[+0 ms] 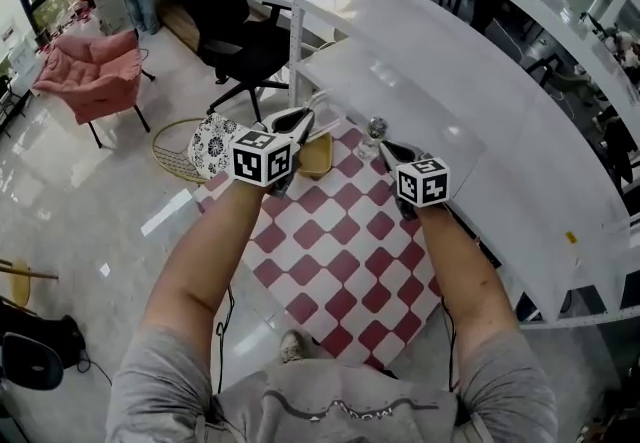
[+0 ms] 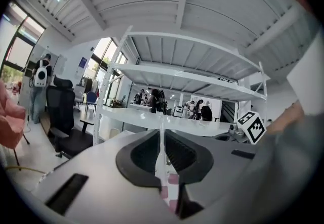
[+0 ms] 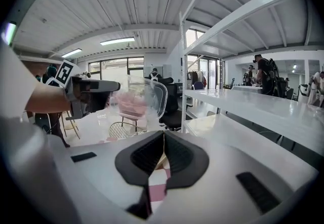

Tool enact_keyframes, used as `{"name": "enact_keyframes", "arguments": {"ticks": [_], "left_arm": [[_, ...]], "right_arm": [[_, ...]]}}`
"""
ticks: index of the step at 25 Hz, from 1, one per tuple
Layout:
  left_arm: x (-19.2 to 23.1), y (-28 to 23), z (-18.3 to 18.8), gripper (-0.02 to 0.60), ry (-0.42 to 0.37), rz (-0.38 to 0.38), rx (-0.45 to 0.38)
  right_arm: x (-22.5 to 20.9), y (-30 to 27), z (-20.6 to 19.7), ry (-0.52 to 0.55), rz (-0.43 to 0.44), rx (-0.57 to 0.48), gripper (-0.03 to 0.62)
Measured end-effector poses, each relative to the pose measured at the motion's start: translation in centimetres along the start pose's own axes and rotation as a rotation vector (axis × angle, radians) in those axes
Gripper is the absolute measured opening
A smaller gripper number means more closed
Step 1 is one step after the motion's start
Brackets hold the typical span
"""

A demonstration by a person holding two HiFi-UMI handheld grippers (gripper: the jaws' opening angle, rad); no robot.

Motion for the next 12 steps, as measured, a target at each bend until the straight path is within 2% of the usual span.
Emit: {"name": "enact_keyframes", "arguments": {"ticks": [6,12], "left_arm": [[-2.9,1.1,0.1,0.038,-0.138,-0.015,-0.008],[-6.2,2.3,-1.4,0.038,-0.179,-0.062,0.002]], "right_arm": [[1.3,2.1,-0.3,-0.015,-0.036,-0.011,0.026],[2.6,4.4,-1.3,-0.031,-0.064,-0.028,0.026]]}}
Point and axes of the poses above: the fingertips, and each gripper's own axes: y backward along the fingers, x to its left, z out of its top, the point moved 2 cm from there along y, backward along the fingers, and after that the axes turned 8 degrees about x, right-handed, at the moved point
